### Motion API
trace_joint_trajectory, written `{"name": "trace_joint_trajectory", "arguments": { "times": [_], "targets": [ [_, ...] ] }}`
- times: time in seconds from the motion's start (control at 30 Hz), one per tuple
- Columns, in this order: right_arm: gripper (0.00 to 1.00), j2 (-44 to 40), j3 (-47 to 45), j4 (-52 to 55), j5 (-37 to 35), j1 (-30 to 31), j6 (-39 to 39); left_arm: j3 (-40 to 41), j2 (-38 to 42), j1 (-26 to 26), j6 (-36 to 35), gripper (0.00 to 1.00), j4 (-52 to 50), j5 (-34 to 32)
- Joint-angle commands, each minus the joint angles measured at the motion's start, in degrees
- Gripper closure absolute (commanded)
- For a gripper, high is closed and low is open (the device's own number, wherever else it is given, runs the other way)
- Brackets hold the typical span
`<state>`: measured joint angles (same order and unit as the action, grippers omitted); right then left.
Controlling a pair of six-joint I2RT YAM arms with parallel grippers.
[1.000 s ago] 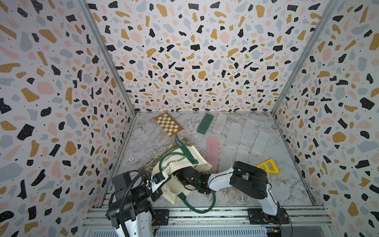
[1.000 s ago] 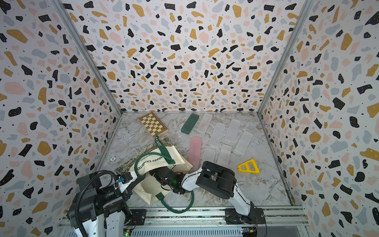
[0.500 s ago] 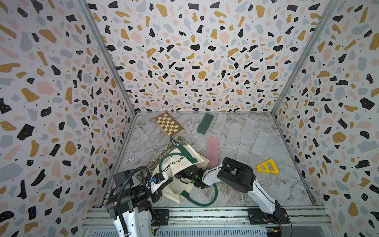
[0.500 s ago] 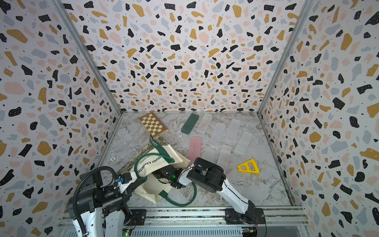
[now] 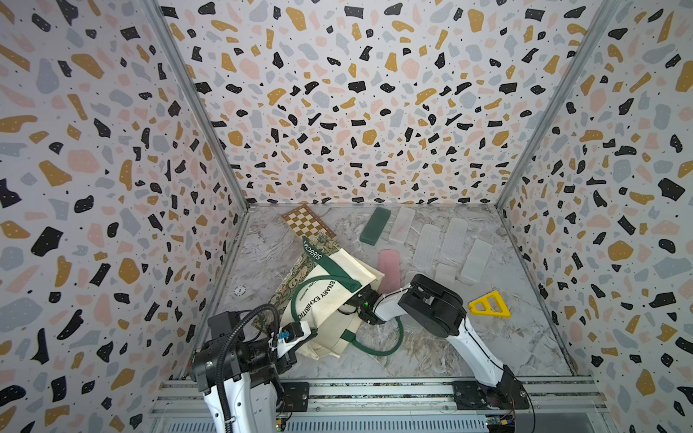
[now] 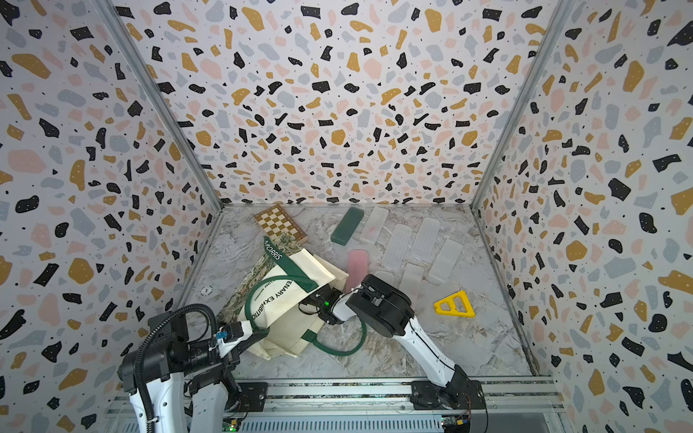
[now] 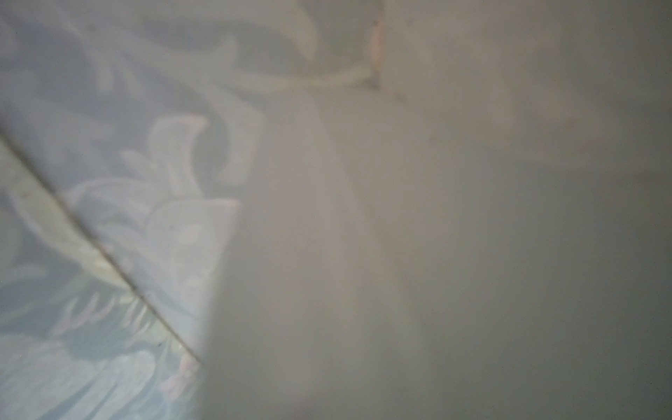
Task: Take out the pencil case from the canvas bag
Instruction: Pick up the pencil case from the canvas bag.
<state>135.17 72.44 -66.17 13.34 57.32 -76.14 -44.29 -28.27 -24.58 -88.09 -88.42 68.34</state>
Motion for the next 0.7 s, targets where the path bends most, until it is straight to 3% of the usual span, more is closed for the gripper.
{"name": "trace_joint_trajectory", "arguments": {
  "times": [0.0, 0.1, 0.47, 0.67],
  "targets": [
    [0.54, -5.5, -2.2, -2.4, 0.2, -0.5, 4.9, -0.7, 1.5, 0.4, 3.4, 1.0, 2.2, 1.5],
    [0.55, -8.5, -4.8, -1.2, 0.0, -0.2, 6.6, 0.1, 3.8, 0.4, 9.7, 1.0, 8.2, 1.3],
    [0.59, -21.5, -10.4, 12.8, -2.5, 3.5, 14.1, 4.3, 14.1, 0.4, 44.5, 1.0, 35.0, -5.7],
    [0.61, -28.0, -10.5, 23.7, -2.1, 5.2, 19.8, 1.4, 11.9, 0.4, 62.1, 1.0, 42.4, -16.7]
  ]
}}
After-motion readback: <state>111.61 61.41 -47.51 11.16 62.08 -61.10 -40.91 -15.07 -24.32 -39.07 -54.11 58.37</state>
